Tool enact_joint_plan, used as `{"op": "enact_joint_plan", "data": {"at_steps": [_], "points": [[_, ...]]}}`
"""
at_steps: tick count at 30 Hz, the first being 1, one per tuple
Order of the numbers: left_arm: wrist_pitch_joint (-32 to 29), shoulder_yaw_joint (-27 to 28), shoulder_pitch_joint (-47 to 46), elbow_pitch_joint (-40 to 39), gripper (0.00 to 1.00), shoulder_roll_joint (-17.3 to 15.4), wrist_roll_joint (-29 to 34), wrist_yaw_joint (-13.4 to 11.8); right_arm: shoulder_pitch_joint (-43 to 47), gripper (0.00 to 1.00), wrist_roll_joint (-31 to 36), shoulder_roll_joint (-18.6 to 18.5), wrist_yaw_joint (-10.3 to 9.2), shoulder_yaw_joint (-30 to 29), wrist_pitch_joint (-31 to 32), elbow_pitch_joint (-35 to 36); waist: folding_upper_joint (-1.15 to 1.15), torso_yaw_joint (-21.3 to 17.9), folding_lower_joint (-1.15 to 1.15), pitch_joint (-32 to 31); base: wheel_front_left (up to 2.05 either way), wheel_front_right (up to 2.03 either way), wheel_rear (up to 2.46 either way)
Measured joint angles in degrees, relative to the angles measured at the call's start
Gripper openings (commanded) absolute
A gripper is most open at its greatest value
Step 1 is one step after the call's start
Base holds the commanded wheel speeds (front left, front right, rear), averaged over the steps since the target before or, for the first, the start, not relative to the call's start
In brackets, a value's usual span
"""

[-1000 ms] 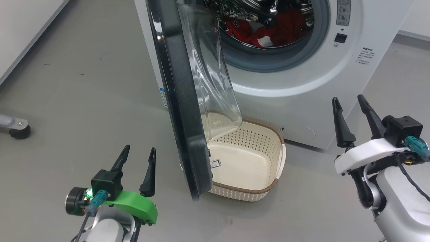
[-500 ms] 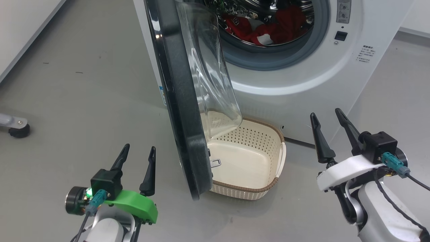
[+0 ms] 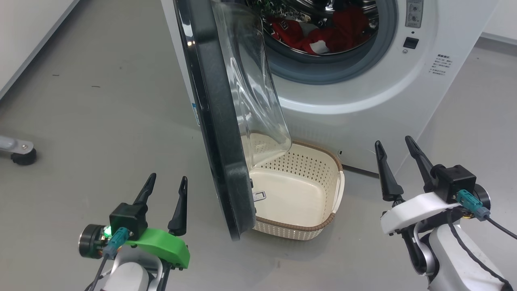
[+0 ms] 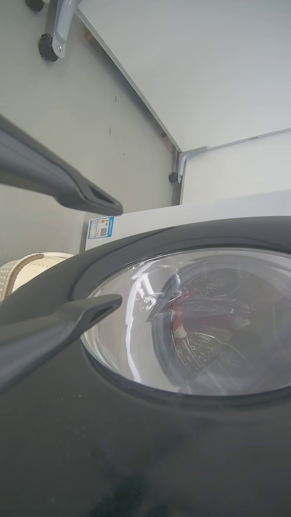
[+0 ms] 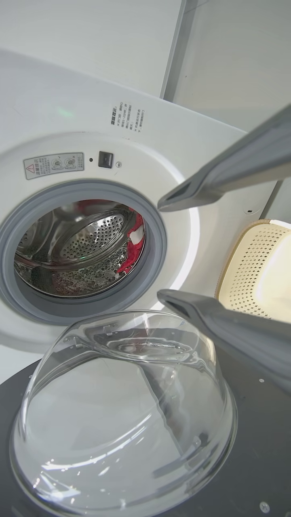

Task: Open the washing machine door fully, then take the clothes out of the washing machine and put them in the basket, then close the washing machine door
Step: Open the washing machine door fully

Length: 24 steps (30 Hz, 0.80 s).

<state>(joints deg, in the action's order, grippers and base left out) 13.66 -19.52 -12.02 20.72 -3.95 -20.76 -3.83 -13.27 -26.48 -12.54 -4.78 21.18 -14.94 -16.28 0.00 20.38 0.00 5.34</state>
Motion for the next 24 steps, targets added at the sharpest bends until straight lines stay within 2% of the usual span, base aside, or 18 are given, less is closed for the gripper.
{"op": "enact_joint_plan", "data": {"at_steps": [16, 17, 18, 24], "points": [[0.0, 0.0, 0.0, -0.2, 1.0, 0.0, 0.0, -0.4, 1.3, 1.0, 2.4, 1.7, 0.65, -2.1, 0.0, -1.1, 0.0, 0.4, 0.0, 0.1, 0.0, 0.0, 0.0], [0.0, -0.1, 0.0, -0.2, 0.55, 0.0, 0.0, -0.4, 1.4, 1.0, 2.5, 1.8, 0.68, -2.2, 0.0, -1.1, 0.0, 0.4, 0.0, 0.1, 0.0, 0.0, 0.0], [0.0, -0.1, 0.0, -0.2, 0.0, 0.0, 0.0, -0.4, 1.4, 1.0, 2.6, 1.8, 0.69, -2.3, 0.0, -1.1, 0.0, 0.4, 0.0, 0.1, 0.0, 0.0, 0.0], [0.0, -0.3, 0.0, -0.9, 0.0, 0.0, 0.0, -0.4, 1.9, 1.0, 3.4, 2.4, 1.21, -3.0, 0.0, -1.7, 0.0, 0.6, 0.0, -0.1, 0.0, 0.0, 0.0]]}}
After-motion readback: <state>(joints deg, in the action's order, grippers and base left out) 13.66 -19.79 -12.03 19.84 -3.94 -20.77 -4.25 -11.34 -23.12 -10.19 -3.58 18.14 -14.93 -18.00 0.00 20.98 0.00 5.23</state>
